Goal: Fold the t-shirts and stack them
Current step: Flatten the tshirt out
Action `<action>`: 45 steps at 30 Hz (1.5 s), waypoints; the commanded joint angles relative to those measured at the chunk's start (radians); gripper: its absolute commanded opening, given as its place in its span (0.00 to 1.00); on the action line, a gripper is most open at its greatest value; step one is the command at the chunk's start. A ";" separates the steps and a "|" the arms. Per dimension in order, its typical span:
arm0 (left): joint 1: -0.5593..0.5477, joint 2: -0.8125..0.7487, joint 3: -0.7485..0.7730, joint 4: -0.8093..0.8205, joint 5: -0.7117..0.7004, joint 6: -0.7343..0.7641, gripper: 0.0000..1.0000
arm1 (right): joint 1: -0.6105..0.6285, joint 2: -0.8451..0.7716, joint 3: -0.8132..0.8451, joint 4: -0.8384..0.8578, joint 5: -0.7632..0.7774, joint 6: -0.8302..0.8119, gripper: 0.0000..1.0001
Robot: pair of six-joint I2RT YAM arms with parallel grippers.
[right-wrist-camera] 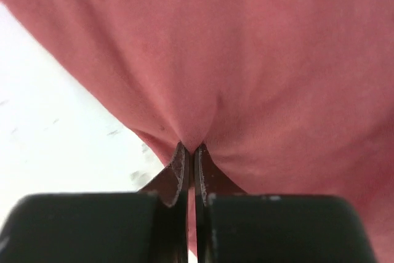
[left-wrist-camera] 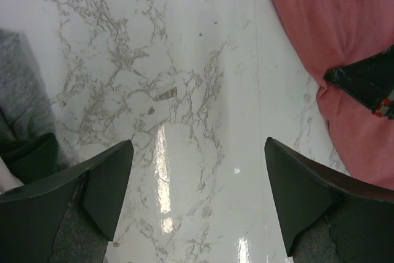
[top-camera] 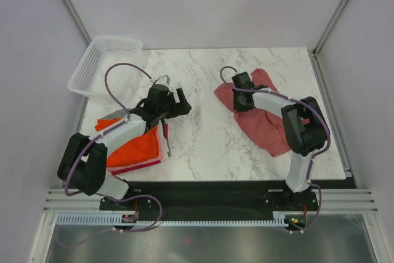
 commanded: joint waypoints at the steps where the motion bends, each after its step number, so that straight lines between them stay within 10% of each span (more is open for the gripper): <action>1: 0.002 -0.028 0.002 0.000 -0.045 -0.026 0.95 | 0.071 -0.110 -0.018 0.070 -0.111 -0.045 0.00; 7: 0.002 -0.022 0.007 0.000 -0.044 -0.024 0.95 | 0.205 -0.465 -0.275 0.103 -0.314 -0.090 0.05; 10: 0.002 -0.019 0.009 0.003 -0.023 -0.018 0.95 | 0.208 -0.629 -0.392 0.080 -0.242 -0.052 0.74; 12: 0.000 -0.008 0.016 0.004 0.000 -0.011 0.95 | 0.199 -0.710 -0.420 0.051 -0.206 -0.041 0.82; 29: -0.036 0.263 0.217 -0.106 0.008 0.063 0.74 | -0.120 -0.743 -0.423 -0.101 0.258 0.096 0.70; 45: 0.013 0.489 0.433 -0.261 -0.018 0.043 0.71 | -0.281 -0.706 -0.401 -0.040 0.180 0.071 0.81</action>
